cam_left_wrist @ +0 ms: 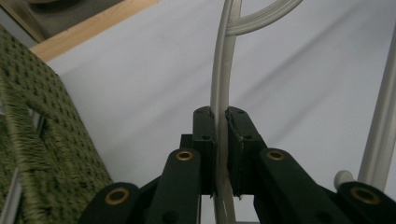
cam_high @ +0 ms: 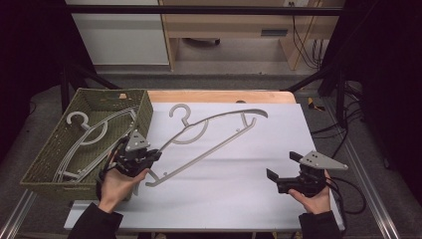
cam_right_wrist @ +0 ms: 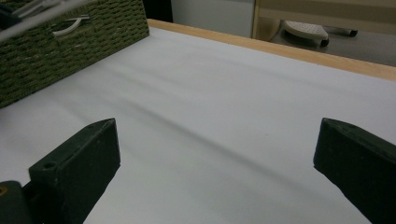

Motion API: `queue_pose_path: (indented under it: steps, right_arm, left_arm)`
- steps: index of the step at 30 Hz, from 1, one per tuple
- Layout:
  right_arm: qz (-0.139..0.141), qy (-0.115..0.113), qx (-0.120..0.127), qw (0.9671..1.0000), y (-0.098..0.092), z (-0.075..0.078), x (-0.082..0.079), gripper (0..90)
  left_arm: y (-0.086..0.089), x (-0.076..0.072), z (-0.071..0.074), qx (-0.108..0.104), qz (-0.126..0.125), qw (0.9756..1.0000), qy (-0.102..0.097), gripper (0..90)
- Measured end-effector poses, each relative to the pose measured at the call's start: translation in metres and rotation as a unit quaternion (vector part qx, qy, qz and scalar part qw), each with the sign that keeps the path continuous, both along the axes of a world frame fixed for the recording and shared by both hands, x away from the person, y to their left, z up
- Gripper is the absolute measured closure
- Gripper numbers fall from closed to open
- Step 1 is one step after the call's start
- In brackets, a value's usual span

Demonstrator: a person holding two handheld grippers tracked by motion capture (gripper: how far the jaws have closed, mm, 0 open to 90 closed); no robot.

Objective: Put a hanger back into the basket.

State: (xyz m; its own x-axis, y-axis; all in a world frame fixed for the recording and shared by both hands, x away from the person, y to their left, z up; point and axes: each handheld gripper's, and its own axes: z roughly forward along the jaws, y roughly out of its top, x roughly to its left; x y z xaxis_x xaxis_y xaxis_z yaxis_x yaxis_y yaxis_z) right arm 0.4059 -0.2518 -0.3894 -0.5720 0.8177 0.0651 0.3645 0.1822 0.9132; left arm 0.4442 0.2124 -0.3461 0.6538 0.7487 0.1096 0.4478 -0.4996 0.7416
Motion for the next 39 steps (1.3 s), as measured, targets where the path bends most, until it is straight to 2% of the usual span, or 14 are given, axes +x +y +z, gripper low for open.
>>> queue_pose_path:
  steps: [4,6,7,10,17,19,22,24,28,30,31,32,39]
  right_arm:
    - [0.000,0.000,0.001,1.0000,0.000,0.000,0.000,0.7]
    - [-0.002,0.001,0.002,1.0000,0.001,-0.001,0.001,0.7]
    - [-0.004,0.001,0.001,1.0000,0.001,-0.001,0.001,0.7]
    - [-0.002,0.002,-0.003,1.0000,0.001,-0.002,0.001,0.6]
    - [-0.002,0.002,-0.001,1.0000,0.001,-0.002,0.001,0.6]
    - [-0.004,0.003,0.001,1.0000,0.001,-0.002,0.001,0.6]
    - [-0.005,0.002,0.001,1.0000,0.001,-0.002,0.001,0.7]
    - [-0.003,0.002,-0.002,1.0000,0.001,-0.002,0.002,0.7]
    - [-0.004,0.003,-0.002,1.0000,0.002,-0.003,0.002,0.6]
    - [-0.005,0.003,-0.001,1.0000,0.002,-0.003,0.002,0.6]
    - [-0.005,0.003,-0.002,1.0000,0.002,-0.003,0.002,0.6]
    - [-0.005,0.003,-0.002,1.0000,0.001,-0.003,0.002,0.7]
    - [-0.003,0.004,-0.004,1.0000,0.001,-0.003,0.003,0.6]
  left_arm:
    - [0.012,0.000,0.013,0.007,0.003,0.9999,-0.013,82.7]
    - [0.017,0.001,0.018,-0.002,0.007,0.9998,-0.017,82.7]
    - [0.020,0.002,0.021,0.005,0.006,0.9998,-0.017,82.7]
    - [0.029,0.004,0.026,-0.001,0.014,0.9997,-0.022,82.7]
    - [0.049,0.010,0.041,0.012,0.034,0.9987,-0.036,82.7]
    - [0.056,0.012,0.046,0.021,0.038,0.9983,-0.039,82.7]
    - [0.066,0.015,0.052,0.022,0.047,0.9977,-0.045,82.7]
    - [0.073,0.017,0.054,0.010,0.059,0.9969,-0.051,82.7]
    - [0.091,0.023,0.057,0.013,0.069,0.9963,-0.050,82.7]
    - [0.099,0.026,0.057,0.007,0.075,0.9959,-0.051,82.7]
    - [0.103,0.027,0.057,0.014,0.076,0.9957,-0.052,82.7]
    - [0.107,0.027,0.056,0.010,0.079,0.9954,-0.053,82.7]
    - [0.132,0.031,0.057,0.022,0.102,0.9928,-0.060,82.7]
